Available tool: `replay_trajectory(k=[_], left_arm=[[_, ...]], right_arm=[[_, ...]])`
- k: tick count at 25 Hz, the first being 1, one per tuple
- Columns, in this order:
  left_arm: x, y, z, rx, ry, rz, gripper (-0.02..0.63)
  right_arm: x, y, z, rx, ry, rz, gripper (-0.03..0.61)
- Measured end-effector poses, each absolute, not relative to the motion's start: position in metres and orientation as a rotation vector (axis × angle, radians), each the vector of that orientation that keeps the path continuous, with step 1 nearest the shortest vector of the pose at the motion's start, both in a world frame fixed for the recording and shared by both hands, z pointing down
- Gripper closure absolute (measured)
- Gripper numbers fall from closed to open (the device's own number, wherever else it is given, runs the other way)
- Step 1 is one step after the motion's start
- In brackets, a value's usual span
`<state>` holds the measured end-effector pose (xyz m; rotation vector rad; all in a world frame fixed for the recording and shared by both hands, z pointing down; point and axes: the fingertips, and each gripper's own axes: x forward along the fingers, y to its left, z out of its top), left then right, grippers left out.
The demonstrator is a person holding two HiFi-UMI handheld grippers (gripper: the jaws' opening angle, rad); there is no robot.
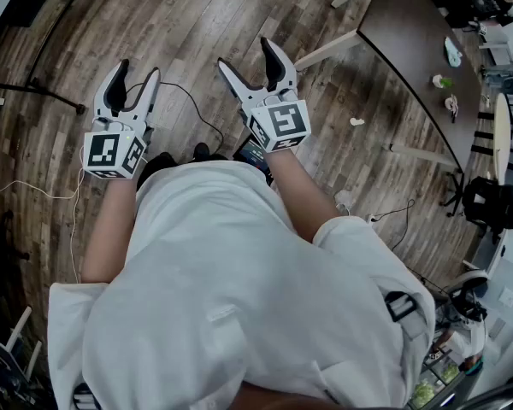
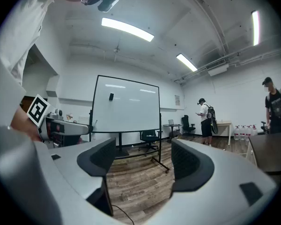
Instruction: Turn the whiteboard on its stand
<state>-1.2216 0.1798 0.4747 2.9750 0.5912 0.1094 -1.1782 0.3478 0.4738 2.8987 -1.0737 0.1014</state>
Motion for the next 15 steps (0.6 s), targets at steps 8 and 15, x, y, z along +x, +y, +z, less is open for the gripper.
replay_trajectory(k=[8, 15], left_arm=[[-1.219, 0.174, 0.476, 2.981, 0.565, 0.114, 0.370], [-1.209, 0.165, 0.478, 2.990, 0.552, 0.126, 0.370]], right_arm=[[-1.177, 0.350, 0.471, 2.938, -1.110, 0.063, 0.232], [-1.163, 0.351, 0.481, 2.948, -1.094, 0.107, 0.232]])
